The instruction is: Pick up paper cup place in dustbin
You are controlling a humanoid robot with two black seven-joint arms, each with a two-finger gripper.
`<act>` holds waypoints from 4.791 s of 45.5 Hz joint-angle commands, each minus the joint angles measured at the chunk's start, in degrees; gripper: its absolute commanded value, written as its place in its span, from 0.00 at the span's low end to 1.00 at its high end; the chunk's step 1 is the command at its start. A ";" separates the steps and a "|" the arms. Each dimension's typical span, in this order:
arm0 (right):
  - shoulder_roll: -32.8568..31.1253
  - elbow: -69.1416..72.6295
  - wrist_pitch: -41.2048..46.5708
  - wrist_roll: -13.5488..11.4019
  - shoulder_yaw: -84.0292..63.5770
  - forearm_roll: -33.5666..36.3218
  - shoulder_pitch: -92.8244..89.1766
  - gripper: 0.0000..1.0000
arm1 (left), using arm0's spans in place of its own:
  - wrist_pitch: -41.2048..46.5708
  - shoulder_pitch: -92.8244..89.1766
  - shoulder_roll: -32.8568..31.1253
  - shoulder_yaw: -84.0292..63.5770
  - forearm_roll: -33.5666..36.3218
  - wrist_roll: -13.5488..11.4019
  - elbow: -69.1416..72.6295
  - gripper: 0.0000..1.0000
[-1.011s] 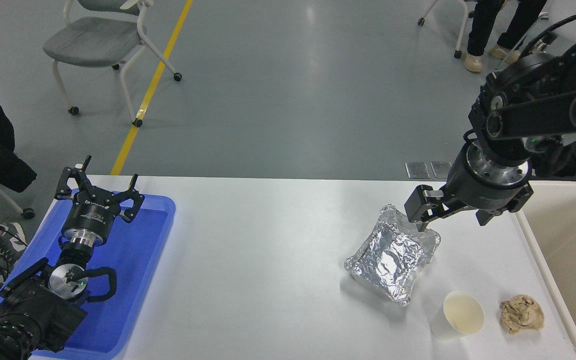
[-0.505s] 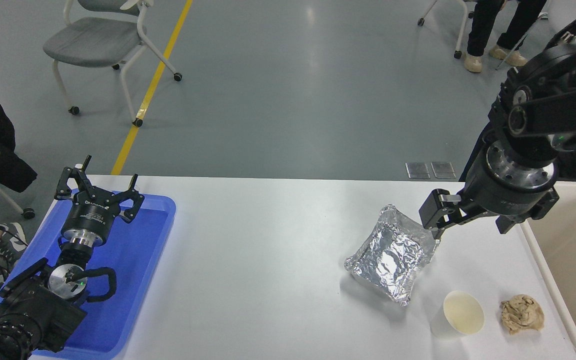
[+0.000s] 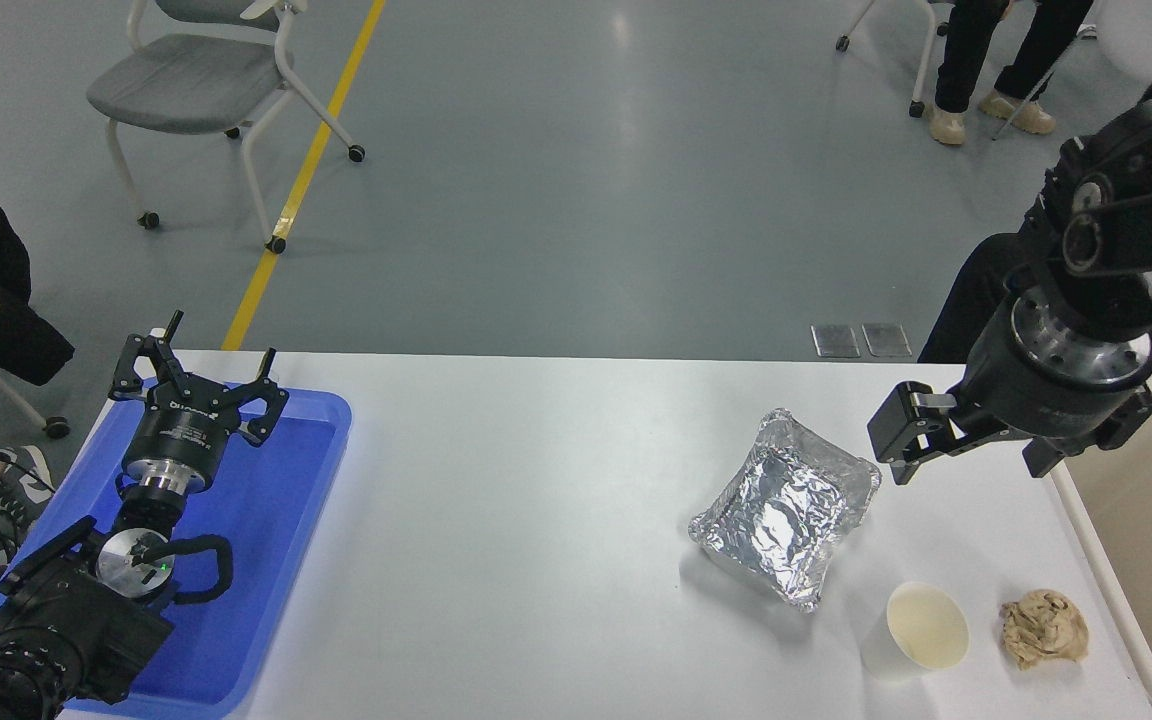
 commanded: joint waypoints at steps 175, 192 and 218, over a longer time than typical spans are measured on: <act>-17.54 -1.33 -2.80 1.58 -1.38 -17.63 -2.40 0.00 | 0.00 -0.09 -0.18 -0.07 0.10 0.09 -0.10 1.00; -14.11 0.52 -0.78 1.49 -4.29 -16.66 3.68 0.00 | 0.00 -0.09 -0.18 0.01 0.01 0.09 -0.10 1.00; -14.54 -2.38 -1.22 1.14 -9.38 -17.71 3.94 0.00 | 0.00 -0.09 -0.18 -0.07 0.01 0.09 -0.10 1.00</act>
